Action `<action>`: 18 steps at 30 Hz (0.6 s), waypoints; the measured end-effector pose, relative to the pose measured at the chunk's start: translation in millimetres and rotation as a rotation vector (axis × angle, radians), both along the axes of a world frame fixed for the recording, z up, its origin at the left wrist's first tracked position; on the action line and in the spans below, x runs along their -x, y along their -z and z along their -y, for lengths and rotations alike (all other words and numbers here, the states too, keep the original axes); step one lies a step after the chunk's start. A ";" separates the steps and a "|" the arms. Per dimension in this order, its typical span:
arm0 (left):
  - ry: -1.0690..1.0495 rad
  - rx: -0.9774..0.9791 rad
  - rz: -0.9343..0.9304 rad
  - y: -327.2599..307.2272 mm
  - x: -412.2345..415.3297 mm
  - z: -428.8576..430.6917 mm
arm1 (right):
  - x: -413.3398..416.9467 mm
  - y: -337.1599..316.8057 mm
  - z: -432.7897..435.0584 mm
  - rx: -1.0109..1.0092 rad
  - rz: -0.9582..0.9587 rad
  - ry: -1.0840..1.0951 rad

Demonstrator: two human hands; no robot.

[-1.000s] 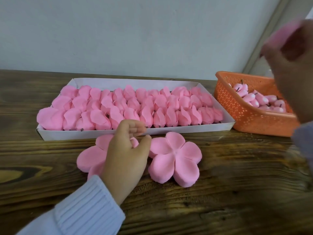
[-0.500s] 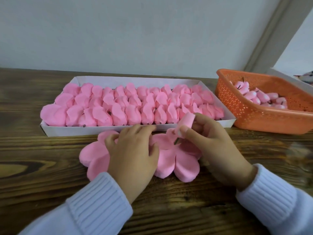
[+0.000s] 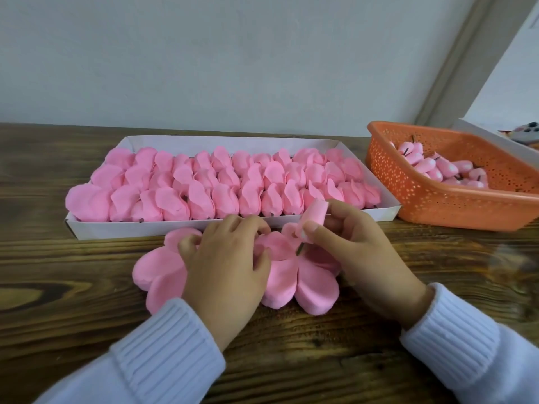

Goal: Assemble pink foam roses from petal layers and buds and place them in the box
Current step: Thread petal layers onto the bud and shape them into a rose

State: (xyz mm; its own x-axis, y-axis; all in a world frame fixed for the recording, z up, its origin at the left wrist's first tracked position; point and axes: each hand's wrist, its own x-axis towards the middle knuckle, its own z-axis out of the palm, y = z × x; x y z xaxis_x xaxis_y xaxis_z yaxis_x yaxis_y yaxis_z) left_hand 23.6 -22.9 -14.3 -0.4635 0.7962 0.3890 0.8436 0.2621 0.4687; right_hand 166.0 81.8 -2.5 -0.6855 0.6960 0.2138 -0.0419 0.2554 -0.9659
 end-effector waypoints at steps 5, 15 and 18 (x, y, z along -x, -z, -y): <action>0.022 0.003 -0.038 -1.2 0.0 0.9 | -0.9 -0.8 1.2 0.020 0.008 0.004; 0.028 0.023 -0.074 -2.0 1.3 0.1 | -1.8 -0.6 2.0 0.019 0.012 -0.009; 0.020 0.025 -0.071 -0.4 2.1 -1.8 | -1.7 -0.2 1.9 0.013 0.011 -0.017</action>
State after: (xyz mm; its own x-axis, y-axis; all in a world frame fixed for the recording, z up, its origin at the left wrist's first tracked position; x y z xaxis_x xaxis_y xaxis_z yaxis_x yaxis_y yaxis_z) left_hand 21.4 -21.1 -13.9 -0.4195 0.8150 0.3998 0.8796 0.2560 0.4010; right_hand 167.7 79.8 -2.2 -0.6995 0.6869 0.1970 -0.0358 0.2417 -0.9697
